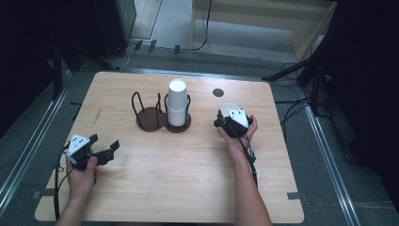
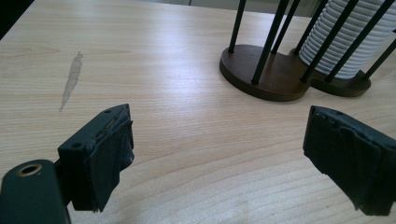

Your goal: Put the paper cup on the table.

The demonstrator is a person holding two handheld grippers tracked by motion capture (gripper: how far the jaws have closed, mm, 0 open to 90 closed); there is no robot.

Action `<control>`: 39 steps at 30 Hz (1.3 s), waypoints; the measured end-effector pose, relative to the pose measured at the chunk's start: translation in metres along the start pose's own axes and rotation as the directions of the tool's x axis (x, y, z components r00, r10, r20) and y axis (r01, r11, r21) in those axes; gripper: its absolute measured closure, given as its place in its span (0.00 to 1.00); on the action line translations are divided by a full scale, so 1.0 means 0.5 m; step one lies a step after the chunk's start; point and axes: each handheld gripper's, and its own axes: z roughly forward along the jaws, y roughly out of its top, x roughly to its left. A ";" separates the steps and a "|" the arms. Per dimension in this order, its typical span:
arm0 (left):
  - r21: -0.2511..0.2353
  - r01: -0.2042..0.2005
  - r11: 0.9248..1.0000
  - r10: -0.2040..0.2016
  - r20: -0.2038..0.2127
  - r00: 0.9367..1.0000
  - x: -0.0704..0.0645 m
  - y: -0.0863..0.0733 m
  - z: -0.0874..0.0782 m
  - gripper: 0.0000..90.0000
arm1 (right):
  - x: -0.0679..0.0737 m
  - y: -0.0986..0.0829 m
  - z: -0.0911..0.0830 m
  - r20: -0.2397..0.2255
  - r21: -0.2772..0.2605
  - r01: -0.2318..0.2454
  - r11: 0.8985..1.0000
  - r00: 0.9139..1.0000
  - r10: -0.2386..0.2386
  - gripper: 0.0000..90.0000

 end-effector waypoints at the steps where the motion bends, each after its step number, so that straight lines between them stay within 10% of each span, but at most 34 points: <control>1: 0.000 0.000 1.000 0.000 0.000 1.000 0.000 0.000 0.000 0.10 | 0.000 0.000 -0.001 -0.001 0.005 -0.007 1.000 1.000 0.007 0.13; 20: 0.000 0.011 1.000 -0.011 0.004 1.000 0.002 0.000 0.000 0.10 | -0.007 0.013 -0.049 -0.118 0.011 -0.099 0.995 0.988 0.100 0.00; 39: -0.001 0.014 1.000 -0.014 0.003 1.000 0.002 0.000 0.001 0.10 | -0.033 0.018 -0.146 -0.182 -0.074 -0.062 0.995 0.982 0.047 0.00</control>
